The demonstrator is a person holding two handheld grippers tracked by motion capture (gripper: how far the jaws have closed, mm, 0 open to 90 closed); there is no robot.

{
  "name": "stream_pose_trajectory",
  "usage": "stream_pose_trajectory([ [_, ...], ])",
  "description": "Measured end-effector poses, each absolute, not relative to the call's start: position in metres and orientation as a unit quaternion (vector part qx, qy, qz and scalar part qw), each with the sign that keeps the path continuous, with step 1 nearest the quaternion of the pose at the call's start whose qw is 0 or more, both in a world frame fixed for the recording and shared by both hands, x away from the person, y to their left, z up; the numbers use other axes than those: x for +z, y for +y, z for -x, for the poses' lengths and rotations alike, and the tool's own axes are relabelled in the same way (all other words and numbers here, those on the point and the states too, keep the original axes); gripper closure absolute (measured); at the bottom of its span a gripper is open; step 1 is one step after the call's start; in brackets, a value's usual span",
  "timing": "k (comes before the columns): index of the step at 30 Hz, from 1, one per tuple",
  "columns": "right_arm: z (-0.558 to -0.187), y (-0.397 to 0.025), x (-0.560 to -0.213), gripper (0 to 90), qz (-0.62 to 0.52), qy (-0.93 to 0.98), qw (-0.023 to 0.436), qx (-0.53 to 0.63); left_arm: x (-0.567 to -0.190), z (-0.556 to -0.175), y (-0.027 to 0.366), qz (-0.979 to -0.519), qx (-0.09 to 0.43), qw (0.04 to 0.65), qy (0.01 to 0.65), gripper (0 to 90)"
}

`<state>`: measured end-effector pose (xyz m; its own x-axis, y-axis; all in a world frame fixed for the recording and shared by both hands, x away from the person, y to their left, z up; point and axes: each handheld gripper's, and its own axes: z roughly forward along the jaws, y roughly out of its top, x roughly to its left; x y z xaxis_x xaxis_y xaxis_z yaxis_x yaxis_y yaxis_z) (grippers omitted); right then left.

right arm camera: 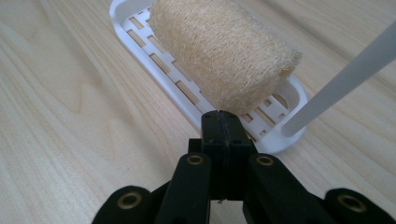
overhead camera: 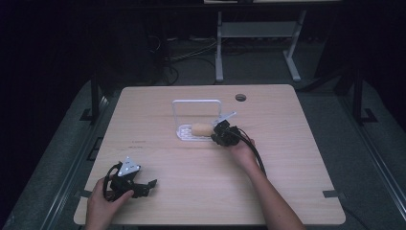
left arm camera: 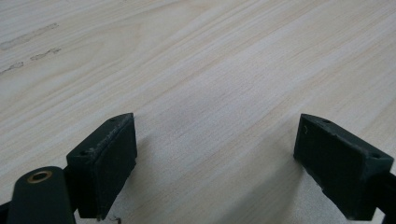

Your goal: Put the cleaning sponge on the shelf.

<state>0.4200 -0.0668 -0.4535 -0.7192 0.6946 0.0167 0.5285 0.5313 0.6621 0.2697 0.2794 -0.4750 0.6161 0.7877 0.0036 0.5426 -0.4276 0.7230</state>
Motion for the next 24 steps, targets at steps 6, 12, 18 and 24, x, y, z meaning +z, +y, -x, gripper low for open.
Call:
stream_pose_trajectory([
  [6, -0.411, -0.068, -0.451, 85.8, -0.351, 0.865, 0.11, 0.34, -0.475, -0.27, 0.279, -0.827, 0.174, 0.353, 0.402, 12.7],
  [12, -0.398, -0.077, -0.447, 75.4, -0.344, 0.867, 0.106, 0.345, -0.475, -0.27, 0.279, -0.827, 0.174, 0.353, 0.402, 12.7],
  [18, -0.389, -0.086, -0.443, 59.3, -0.348, 0.862, 0.112, 0.353, -0.475, -0.27, 0.279, -0.827, 0.174, 0.353, 0.402, 12.7],
  [24, -0.384, -0.095, -0.439, 45.7, -0.358, 0.853, 0.121, 0.359, -0.475, -0.27, 0.279, -0.827, 0.174, 0.353, 0.402, 12.7],
])
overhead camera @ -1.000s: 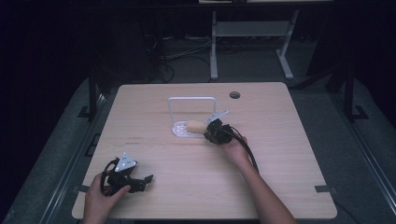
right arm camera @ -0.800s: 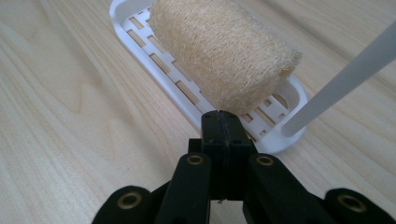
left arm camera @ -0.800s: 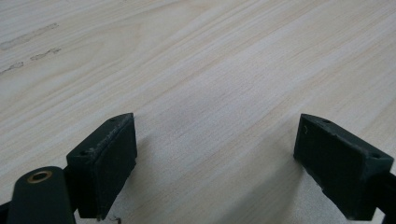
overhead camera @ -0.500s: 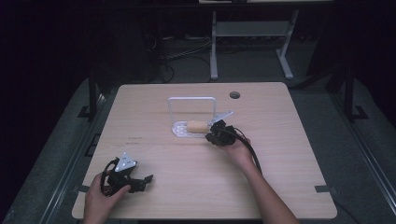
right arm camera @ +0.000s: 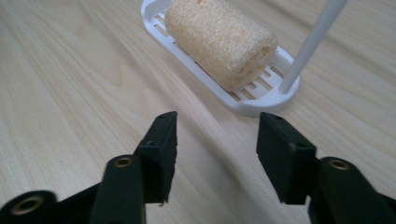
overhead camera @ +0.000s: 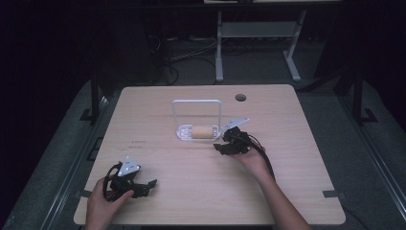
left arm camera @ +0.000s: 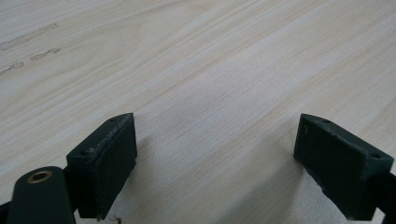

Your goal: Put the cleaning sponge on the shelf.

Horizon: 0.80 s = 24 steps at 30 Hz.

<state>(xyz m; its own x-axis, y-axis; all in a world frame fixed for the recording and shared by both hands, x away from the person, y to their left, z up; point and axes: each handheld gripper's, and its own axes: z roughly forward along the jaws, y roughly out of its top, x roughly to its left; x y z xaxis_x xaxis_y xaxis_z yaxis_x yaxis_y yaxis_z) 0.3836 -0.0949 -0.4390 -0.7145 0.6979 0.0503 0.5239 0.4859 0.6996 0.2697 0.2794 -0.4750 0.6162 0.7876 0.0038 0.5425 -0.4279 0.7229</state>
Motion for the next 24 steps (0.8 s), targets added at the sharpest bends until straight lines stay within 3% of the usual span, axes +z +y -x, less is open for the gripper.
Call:
stream_pose_trajectory([
  [6, -0.378, -0.106, -0.437, 37.1, -0.368, 0.845, 0.126, 0.368, -0.475, -0.27, 0.279, -0.827, 0.174, 0.353, 0.402, 12.7],
  [24, -0.351, -0.142, -0.437, 21.9, -0.386, 0.827, 0.13, 0.387, -0.475, -0.27, 0.279, -0.827, 0.174, 0.353, 0.402, 12.7],
])
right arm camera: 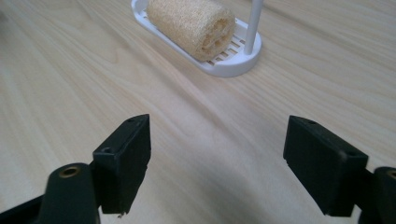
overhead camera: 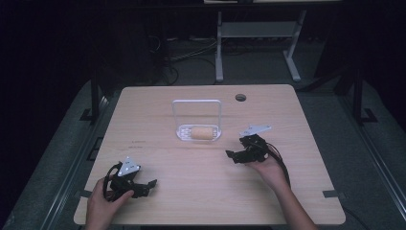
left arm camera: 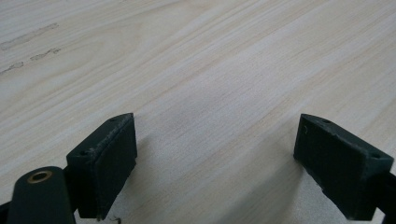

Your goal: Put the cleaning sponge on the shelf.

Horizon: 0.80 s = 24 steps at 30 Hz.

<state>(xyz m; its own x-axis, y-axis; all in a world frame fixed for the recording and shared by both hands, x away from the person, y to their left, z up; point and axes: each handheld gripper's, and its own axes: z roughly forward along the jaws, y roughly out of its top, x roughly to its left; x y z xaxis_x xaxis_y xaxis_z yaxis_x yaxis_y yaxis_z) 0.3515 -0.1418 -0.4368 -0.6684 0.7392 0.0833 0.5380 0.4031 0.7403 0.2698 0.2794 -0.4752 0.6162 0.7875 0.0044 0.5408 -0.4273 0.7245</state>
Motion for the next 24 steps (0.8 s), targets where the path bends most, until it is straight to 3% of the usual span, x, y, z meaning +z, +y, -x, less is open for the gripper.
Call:
stream_pose_trajectory([
  [5, -0.341, -0.151, -0.438, 15.2, -0.395, 0.82, 0.135, 0.391, -0.475, -0.27, 0.279, -0.827, 0.175, 0.353, 0.402, 12.7],
  [24, -0.306, -0.192, -0.445, 10.6, -0.424, 0.804, 0.155, 0.388, -0.475, -0.27, 0.279, -0.827, 0.175, 0.353, 0.402, 12.7],
])
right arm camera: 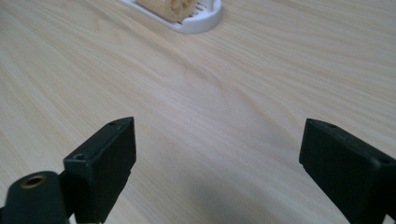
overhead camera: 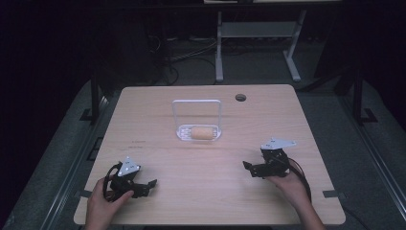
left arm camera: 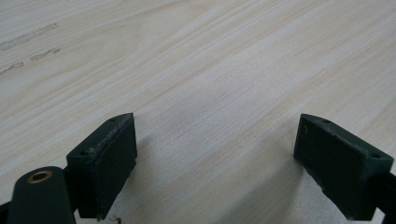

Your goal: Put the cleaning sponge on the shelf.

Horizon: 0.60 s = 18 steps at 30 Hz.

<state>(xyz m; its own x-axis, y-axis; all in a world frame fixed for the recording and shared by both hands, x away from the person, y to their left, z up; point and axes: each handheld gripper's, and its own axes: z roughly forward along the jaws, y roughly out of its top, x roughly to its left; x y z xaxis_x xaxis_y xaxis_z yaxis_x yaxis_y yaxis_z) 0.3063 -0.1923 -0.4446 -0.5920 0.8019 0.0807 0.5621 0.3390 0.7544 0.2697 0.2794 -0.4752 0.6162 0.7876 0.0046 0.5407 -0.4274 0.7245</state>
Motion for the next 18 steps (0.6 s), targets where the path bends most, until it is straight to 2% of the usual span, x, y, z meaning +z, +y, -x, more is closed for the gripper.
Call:
stream_pose_trajectory([
  [18, -0.274, -0.224, -0.459, 10.0, -0.445, 0.788, 0.177, 0.386, -0.475, -0.27, 0.279, -0.826, 0.175, 0.354, 0.402, 12.7],
])
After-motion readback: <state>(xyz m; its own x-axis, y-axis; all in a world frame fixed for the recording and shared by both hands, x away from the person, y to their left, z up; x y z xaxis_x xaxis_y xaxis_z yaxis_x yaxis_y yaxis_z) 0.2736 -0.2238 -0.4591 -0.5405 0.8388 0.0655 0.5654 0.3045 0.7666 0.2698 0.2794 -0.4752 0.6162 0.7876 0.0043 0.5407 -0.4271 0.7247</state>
